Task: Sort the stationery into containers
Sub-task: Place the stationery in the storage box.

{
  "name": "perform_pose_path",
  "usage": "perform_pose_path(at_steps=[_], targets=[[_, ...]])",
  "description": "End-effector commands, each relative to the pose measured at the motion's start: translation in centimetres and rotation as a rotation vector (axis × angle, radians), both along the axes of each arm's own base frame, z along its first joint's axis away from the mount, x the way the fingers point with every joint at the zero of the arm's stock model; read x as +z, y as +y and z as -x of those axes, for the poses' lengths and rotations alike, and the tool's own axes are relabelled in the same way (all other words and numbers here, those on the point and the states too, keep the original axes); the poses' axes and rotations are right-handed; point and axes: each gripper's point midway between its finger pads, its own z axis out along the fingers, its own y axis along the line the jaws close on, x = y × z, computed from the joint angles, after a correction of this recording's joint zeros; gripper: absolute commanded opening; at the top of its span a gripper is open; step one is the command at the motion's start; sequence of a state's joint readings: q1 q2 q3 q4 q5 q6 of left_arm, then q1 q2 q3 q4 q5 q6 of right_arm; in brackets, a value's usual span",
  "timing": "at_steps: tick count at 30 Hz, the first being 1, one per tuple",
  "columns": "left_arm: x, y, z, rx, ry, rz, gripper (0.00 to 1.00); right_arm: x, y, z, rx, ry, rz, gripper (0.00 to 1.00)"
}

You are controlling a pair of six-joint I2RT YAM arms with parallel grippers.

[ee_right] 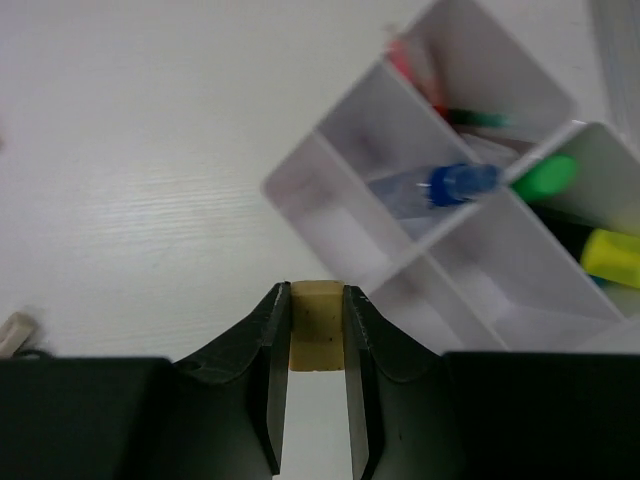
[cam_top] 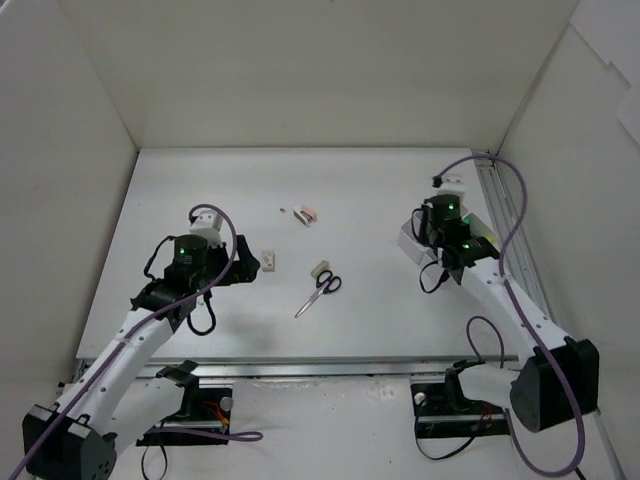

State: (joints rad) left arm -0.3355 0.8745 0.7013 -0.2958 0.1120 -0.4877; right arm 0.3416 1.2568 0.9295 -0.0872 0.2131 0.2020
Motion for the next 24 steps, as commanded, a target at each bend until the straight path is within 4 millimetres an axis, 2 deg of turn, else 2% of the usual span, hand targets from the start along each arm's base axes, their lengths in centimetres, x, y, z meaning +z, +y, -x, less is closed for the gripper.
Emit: perform_pose_path(at_steps=[1,3,4,6,7,8,10,11,13,14,16,20,24], targets=[[3.4,-2.6,-2.2,-0.115,-0.115,0.023,0.99,1.1,-6.7,1.2,-0.234,-0.057,0.048,0.00],[4.0,-3.6,-2.7,-0.149,-0.129,0.021,0.99,1.5,-8.5,1.9,-0.283,-0.072,0.058,0.00],[3.3,-4.1,-3.1,-0.169,-0.112,0.008,0.99,1.6,-9.8,1.9,-0.313,-0.074,0.063,0.00],[3.9,-5.7,-3.4,-0.219,-0.129,0.014,1.00,1.8,-11.0,1.8,-0.341,-0.075,0.068,0.00],[3.2,-6.3,-3.6,-0.243,-0.115,-0.002,0.99,1.7,-12.3,1.7,-0.382,-0.069,0.072,0.00],[3.4,-7.2,-3.7,-0.270,-0.123,-0.011,1.00,1.5,-12.3,1.4,-0.380,-0.057,0.068,0.00],[2.6,-7.9,-4.0,-0.295,-0.103,-0.041,1.00,1.4,-13.0,0.9,-0.395,-0.049,0.051,0.00],[2.9,-8.3,-4.2,-0.305,-0.109,-0.052,0.99,0.6,-12.8,0.5,-0.372,-0.021,0.044,0.00],[2.5,-8.8,-4.5,-0.329,-0.104,-0.075,1.00,0.1,-13.2,0.1,-0.388,-0.004,0.052,0.08],[2.2,-8.9,-4.6,-0.336,-0.101,-0.085,1.00,-0.9,-13.3,0.0,-0.396,0.027,0.062,0.10],[1.6,-9.5,-4.8,-0.381,-0.113,-0.114,0.99,-1.9,-13.8,-0.4,-0.420,0.057,0.083,0.11],[1.4,-11.2,-4.9,-0.501,-0.155,-0.149,0.99,-2.1,-14.4,-1.0,-0.447,0.063,0.107,0.15],[0.6,-12.8,-4.9,-0.581,-0.161,-0.203,1.00,-1.5,-14.7,-1.4,-0.454,0.043,0.122,0.33]])
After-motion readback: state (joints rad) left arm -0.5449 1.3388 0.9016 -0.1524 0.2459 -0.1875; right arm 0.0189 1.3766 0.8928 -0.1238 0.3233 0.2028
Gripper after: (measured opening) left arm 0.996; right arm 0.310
